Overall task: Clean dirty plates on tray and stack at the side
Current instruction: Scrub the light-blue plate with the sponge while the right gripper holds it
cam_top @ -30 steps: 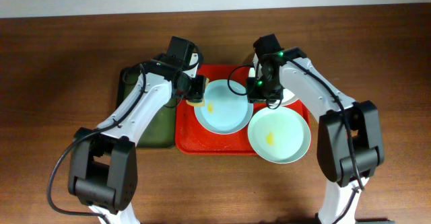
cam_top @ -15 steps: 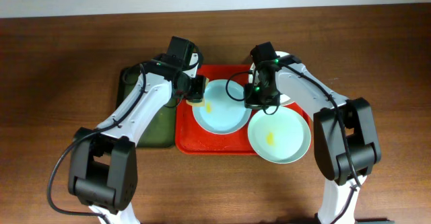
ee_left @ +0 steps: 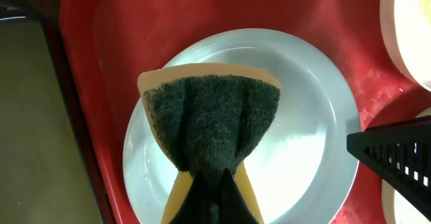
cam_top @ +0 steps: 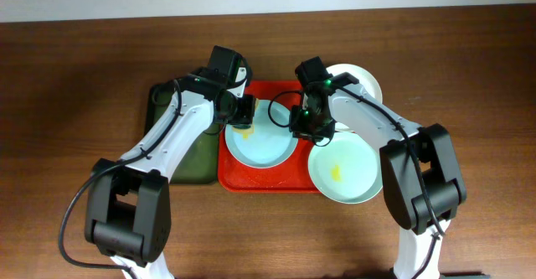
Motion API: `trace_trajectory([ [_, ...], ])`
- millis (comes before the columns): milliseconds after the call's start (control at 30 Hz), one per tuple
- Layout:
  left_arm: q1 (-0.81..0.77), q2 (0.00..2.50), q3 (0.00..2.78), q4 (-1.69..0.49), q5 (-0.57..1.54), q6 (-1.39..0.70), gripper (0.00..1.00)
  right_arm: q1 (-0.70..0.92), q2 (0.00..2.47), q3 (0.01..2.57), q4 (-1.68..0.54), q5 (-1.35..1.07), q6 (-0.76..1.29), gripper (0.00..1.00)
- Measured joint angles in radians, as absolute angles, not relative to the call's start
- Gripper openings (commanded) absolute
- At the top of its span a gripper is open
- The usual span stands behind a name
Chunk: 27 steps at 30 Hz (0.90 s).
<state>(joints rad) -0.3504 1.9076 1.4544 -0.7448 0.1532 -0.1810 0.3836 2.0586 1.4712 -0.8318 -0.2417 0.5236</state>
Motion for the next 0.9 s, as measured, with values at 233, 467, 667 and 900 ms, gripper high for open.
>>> trace_trajectory([
  [233,-0.350,1.908,1.454,-0.745,0.153,-0.181,0.02,0.413,2.059,1.472,-0.822,-0.215,0.525,0.08],
  [467,-0.350,1.908,1.454,-0.745,0.153,-0.181,0.03,0.413,2.059,1.471,-0.825,-0.206,0.527,0.04],
  [667,-0.350,1.908,1.454,-0.745,0.134,-0.181,0.02,0.414,2.059,1.471,-0.826,-0.191,0.527,0.25],
  [900,-0.350,1.908,1.454,-0.744,0.130,-0.181,0.02,0.416,2.059,1.471,-0.824,-0.184,0.528,0.18],
])
